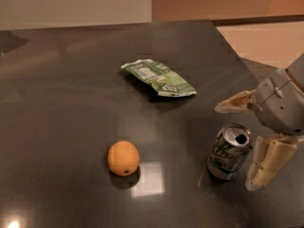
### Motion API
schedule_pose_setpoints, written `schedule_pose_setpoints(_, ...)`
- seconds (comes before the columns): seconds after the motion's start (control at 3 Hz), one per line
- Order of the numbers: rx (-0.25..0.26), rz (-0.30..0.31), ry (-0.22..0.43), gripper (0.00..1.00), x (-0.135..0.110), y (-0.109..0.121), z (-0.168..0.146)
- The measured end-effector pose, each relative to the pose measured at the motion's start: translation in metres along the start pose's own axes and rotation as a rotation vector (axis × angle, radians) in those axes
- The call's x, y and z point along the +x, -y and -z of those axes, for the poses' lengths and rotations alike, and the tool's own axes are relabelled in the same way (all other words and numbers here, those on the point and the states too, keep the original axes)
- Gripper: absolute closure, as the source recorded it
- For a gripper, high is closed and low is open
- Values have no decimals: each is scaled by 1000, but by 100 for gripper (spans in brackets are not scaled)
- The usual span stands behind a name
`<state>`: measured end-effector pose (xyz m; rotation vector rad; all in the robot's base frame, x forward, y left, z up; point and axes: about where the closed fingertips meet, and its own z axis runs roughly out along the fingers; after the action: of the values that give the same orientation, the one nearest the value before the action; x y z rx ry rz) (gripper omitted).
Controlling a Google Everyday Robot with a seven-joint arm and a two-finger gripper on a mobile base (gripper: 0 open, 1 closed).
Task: Move 7up can near orange
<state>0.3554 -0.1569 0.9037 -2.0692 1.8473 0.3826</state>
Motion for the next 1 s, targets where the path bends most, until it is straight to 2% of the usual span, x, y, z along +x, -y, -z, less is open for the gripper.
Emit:
schedule_pose_setpoints(0.33, -5, -3, 7, 26, 2, 3, -1)
schedule_pose_setpoints(1.0, -28, 2, 31, 73, -6, 5, 6)
